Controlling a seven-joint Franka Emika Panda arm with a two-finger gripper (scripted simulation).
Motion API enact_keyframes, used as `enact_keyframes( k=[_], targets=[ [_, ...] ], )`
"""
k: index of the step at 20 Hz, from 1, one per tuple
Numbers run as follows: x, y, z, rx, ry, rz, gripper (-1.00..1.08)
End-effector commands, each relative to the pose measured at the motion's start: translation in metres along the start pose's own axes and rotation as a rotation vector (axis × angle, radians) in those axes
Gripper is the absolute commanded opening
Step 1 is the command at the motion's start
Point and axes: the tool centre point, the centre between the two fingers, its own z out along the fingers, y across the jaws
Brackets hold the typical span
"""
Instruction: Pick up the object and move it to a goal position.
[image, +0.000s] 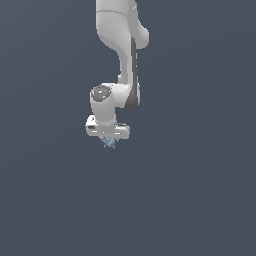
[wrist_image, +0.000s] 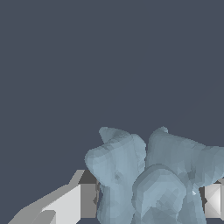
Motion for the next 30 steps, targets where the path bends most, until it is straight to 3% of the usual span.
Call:
enact_keyframes(
  k=[1,10,30],
  targets=[
    [0.0,-0.002,-0.009,0.0,0.001,0.0,-1.0],
    [-0.001,-0.018,-0.071,0.0,0.001,0.0,-1.0],
    [0.002,-0.069,-0.274,-0.002,0.0,0.0,-1.0]
  ],
)
